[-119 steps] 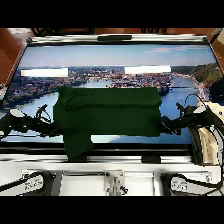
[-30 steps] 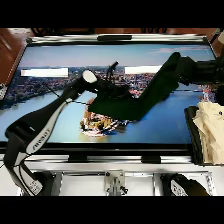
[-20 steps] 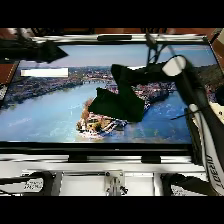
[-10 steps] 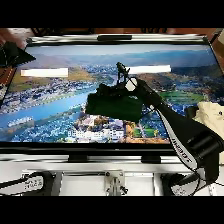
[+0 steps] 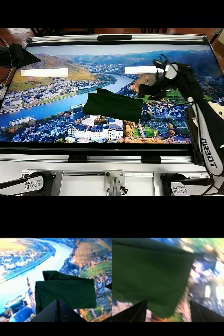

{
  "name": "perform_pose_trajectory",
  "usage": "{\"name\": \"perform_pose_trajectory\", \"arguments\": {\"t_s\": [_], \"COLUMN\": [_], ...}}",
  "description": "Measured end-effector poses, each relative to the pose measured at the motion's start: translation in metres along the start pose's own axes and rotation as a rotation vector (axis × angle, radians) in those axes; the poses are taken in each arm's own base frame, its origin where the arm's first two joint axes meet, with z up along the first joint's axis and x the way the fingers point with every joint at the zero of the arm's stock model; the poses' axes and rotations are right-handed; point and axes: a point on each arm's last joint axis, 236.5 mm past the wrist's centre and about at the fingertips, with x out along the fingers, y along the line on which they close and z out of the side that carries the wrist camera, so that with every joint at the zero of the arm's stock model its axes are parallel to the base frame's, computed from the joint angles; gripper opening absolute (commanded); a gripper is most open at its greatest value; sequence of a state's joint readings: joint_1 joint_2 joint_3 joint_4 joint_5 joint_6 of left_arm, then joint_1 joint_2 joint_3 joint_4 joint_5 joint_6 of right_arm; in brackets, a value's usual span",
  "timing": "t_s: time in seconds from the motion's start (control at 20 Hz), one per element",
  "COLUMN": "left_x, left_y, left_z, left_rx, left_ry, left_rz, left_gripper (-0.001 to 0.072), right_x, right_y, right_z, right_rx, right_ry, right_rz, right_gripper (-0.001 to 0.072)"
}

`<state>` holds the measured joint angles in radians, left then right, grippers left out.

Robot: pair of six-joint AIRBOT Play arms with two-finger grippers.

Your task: Fold the shirts.

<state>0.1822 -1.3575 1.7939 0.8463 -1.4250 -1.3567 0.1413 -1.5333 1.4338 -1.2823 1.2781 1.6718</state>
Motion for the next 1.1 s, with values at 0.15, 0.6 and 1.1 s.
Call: {"name": "perform_pose_trajectory", "arguments": {"t_s": [0.15,0.6,1.1], "left_x": [0.0,0.001,0.001], "left_y": [0.0,0.004,0.016], "left_z": [0.0,-0.001,-0.004], "left_rx": [0.001,0.002,-0.01], "left_ry": [0.001,0.007,0.018], "left_rz": [-0.001,0.017,0.067], "left_gripper": [0.0029,0.0029,0.003], "right_x": [0.014,0.074,0.114], "right_y": [-0.024,-0.012,0.033], "right_z": [-0.028,-0.032,-0.032], "right_rx": [0.067,0.141,0.182], "right_ry": [0.095,0.137,0.165], "right_rz": [0.038,0.191,0.342], "right_gripper": [0.0631,0.0631,0.0329]}}
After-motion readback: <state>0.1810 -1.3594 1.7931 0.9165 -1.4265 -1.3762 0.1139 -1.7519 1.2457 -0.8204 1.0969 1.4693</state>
